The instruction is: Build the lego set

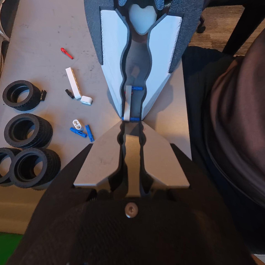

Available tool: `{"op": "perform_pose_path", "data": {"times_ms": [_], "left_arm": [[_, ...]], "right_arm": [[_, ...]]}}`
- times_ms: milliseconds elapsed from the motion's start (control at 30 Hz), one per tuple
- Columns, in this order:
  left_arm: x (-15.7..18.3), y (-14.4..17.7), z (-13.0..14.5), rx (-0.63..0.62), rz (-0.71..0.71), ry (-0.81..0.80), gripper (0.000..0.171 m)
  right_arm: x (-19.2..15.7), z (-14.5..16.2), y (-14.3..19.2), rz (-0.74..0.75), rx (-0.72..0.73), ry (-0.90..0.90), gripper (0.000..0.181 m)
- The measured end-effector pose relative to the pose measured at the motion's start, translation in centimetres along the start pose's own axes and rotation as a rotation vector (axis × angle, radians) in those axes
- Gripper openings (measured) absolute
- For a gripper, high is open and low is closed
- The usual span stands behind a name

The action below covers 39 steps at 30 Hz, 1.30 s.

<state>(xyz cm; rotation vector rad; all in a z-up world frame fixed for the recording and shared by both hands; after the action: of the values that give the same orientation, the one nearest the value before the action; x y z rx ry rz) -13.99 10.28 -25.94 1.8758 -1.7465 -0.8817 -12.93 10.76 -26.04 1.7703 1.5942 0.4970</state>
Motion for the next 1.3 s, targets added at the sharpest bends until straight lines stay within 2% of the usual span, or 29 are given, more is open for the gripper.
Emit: {"op": "perform_pose_path", "data": {"times_ms": [267, 300, 367, 433, 633, 700, 767, 900, 1067, 1200, 1300], "left_arm": [[-0.2, -0.1, 0.0, -0.015, -0.008, 0.032, 0.014], [-0.5, -0.1, 0.0, -0.023, -0.034, 0.038, 0.002], [-1.1, -0.1, 0.1, -0.055, -0.123, -0.014, 0.000], [-1.1, -0.1, 0.0, -0.052, -0.153, -0.043, 0.000], [-1.4, -0.2, 0.1, -0.016, -0.051, 0.088, 0.001], [-1.3, -0.2, 0.2, -0.011, -0.042, 0.095, 0.002], [-1.3, -0.1, 0.2, -0.014, -0.055, 0.087, 0.004], [-1.5, 0.4, 0.8, -0.022, -0.100, 0.132, 0.021], [-0.7, 1.1, 1.2, -0.019, -0.136, 0.212, 0.035], [-0.9, 0.9, 1.1, -0.046, -0.211, 0.233, 0.031], [-1.9, 0.6, 1.1, -0.056, -0.267, 0.301, 0.020]], "right_arm": [[0.1, -0.1, 0.0, 0.000, 0.001, 0.024, 0.020], [0.3, -0.2, 0.1, 0.013, 0.011, 0.020, 0.015], [0.6, -0.3, 0.0, 0.066, 0.015, 0.062, 0.014], [0.7, -0.2, 0.0, 0.054, 0.012, 0.048, 0.014], [0.9, -0.3, 0.1, -0.018, 0.019, -0.043, 0.016], [0.9, -0.3, 0.1, -0.012, 0.020, -0.045, 0.017], [0.8, -0.5, 0.4, 0.000, 0.040, -0.048, 0.026], [0.8, -0.8, 2.1, 0.046, 0.073, -0.048, 0.034], [2.3, 1.4, 3.4, 0.132, 0.034, -0.096, 0.040], [0.4, 2.6, 2.9, 0.012, 0.002, -0.168, 0.043], [-1.1, 2.8, 2.9, -0.014, -0.014, -0.149, 0.035]]}}
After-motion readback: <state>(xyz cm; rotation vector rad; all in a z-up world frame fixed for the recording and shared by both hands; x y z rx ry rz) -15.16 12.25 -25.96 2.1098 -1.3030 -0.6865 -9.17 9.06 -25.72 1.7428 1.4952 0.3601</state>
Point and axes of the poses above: each gripper's, where its closed fingertips meet, y back along the fingers, z out of its underside, x = y × z across the jaws, the point moved 1 cm from there along y, back along the fingers, and after that the axes turned 12 degrees about -y, right-handed, at the moved point
